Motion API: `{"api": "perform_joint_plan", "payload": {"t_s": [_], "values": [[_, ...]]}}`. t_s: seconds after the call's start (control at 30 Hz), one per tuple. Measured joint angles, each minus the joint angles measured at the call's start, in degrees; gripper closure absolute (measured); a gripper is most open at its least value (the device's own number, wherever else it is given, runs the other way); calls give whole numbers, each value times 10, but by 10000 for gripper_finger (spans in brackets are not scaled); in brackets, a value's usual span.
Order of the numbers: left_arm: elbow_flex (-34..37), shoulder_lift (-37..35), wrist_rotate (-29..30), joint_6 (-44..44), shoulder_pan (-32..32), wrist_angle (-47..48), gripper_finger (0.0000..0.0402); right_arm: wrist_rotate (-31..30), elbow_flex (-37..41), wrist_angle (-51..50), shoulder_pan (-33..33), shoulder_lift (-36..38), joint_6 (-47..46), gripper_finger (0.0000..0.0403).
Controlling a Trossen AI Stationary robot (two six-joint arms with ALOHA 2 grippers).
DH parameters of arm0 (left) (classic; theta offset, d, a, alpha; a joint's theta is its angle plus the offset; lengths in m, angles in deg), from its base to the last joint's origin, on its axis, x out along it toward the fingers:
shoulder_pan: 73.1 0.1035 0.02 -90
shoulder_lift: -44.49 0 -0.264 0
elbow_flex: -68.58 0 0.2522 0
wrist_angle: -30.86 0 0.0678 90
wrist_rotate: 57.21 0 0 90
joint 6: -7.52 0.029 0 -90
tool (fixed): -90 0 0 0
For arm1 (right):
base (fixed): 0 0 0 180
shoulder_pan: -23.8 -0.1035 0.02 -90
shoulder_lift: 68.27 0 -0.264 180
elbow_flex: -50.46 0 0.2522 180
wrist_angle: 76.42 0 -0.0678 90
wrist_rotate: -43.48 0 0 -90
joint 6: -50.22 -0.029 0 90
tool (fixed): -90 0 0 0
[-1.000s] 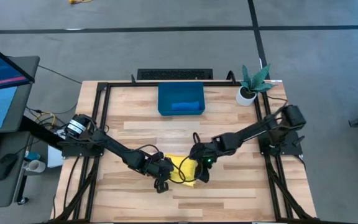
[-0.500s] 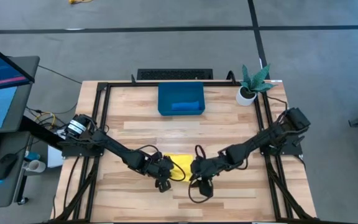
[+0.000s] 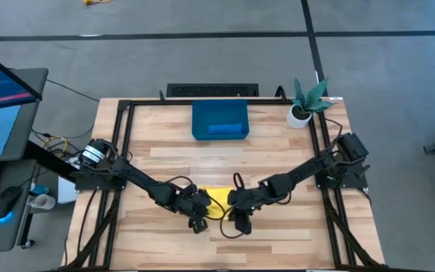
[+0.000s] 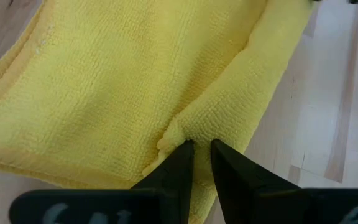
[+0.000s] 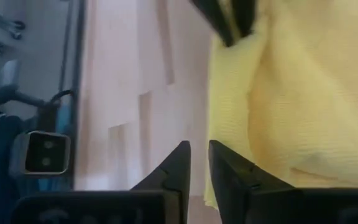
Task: Roll microfiber towels into tight, uniform cylinder then place into a basket
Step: Roll the yellow towel
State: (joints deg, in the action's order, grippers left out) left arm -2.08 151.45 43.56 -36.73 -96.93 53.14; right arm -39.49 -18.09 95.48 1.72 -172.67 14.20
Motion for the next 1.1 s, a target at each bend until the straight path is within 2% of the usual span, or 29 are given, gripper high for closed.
{"api": "perform_joint_plan", "payload": {"t_s": [0.27,0.57,0.77,1.1], "values": [[0,1,5,34,1,-6,346,-47,0,-78,8,0,-20,337],[1,2,11,70,1,-31,346,-44,-1,-94,7,-18,-32,337],[1,2,50,84,-8,-31,346,-27,-4,-88,8,-41,-46,337],[1,2,61,74,-22,-28,346,-26,-3,-93,8,-38,-60,337]]}}
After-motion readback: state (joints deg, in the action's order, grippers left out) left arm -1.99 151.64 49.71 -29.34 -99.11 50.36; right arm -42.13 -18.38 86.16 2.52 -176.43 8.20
